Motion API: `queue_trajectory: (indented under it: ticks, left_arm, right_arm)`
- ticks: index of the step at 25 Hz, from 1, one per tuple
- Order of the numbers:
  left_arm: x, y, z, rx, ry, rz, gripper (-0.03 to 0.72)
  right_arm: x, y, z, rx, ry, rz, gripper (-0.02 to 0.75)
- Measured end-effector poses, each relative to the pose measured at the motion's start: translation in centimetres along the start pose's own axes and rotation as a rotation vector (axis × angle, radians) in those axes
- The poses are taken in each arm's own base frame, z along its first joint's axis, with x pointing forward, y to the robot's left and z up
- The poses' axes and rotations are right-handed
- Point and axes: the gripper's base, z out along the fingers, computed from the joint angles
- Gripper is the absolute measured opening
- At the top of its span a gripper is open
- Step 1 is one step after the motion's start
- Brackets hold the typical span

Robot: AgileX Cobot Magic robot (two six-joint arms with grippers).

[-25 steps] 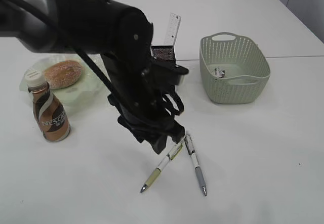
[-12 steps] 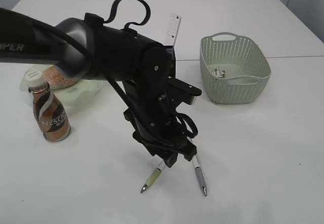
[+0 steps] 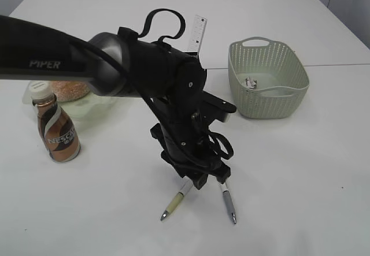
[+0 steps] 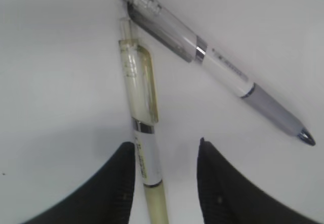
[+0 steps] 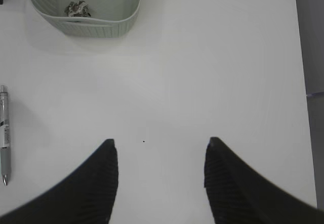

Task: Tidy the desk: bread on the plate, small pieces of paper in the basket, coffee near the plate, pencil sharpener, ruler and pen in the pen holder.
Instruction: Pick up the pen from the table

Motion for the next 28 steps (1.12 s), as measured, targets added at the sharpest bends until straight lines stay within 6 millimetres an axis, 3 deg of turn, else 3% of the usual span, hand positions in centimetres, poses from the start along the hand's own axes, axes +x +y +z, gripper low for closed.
queue_trajectory:
  ticks: [7, 28]
  left_arm:
    - [0.5, 0.5, 1.9, -0.014, 0.068, -0.004, 0.289]
    - [0.7, 0.6, 2.7, -0.017, 0.093, -0.005, 0.237]
  right_arm:
    - [0.0, 0.0, 0.0, 0.0, 0.0, 0.0, 0.405]
    - [0.0, 0.0, 0.0, 0.0, 0.0, 0.0, 0.405]
